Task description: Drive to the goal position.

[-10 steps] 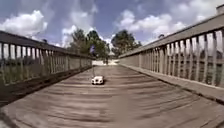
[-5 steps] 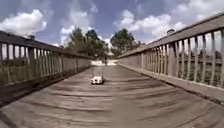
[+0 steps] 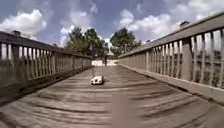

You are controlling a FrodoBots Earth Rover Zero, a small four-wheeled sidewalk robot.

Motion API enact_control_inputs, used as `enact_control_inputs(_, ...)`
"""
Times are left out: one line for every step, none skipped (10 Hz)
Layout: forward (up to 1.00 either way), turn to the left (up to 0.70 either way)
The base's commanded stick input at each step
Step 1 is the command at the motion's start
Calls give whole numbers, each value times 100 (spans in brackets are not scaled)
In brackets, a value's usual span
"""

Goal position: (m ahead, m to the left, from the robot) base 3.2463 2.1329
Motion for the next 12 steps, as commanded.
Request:
enact_control_inputs(85,0)
enact_control_inputs(85,-13)
enact_control_inputs(85,-25)
enact_control_inputs(85,-6)
enact_control_inputs(85,0)
enact_control_inputs(85,0)
enact_control_inputs(85,0)
enact_control_inputs(85,0)
enact_control_inputs(85,0)
enact_control_inputs(85,0)
enact_control_inputs(85,0)
enact_control_inputs(85,0)
